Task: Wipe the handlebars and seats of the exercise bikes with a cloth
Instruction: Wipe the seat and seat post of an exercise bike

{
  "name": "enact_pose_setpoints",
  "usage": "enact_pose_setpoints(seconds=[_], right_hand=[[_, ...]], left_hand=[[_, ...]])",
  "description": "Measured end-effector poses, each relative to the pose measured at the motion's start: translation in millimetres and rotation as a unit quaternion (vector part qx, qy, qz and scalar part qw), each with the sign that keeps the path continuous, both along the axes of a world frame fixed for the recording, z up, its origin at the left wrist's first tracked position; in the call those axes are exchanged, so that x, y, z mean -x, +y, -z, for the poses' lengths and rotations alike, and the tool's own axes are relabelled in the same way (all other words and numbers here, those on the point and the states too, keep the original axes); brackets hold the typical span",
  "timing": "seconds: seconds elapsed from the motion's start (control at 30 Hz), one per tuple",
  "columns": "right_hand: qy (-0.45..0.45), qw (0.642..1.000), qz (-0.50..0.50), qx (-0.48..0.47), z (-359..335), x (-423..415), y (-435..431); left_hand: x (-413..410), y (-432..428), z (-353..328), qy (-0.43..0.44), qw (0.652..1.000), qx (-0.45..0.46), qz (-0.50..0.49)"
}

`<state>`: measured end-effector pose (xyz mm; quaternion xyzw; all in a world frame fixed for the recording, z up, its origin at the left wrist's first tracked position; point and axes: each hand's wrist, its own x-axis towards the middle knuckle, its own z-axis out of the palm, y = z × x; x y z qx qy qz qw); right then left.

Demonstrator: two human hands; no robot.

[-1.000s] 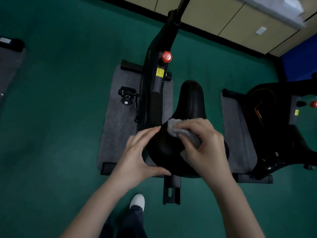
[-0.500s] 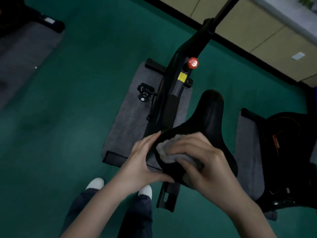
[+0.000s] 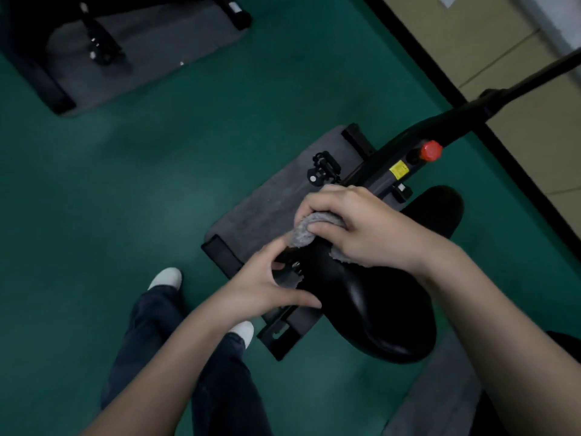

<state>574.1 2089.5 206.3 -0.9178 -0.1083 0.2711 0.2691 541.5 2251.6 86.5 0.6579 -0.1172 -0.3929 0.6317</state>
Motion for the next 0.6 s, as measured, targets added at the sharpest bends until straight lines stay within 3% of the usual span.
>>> enact_pose_setpoints(seconds=[0.23, 0.6], right_hand=[[-0.004, 0.99, -0.137, -0.028, -5.2, 14.9, 2.7], [0.005, 0.98, -0.177, -0.091, -10.6, 31.0, -8.8]], left_hand=[[7.2, 3.5, -0.3, 0.003, 0.998, 0.046, -0.048], [0.5, 4.8, 6.8, -0.058, 0.996, 0.035, -0.056]])
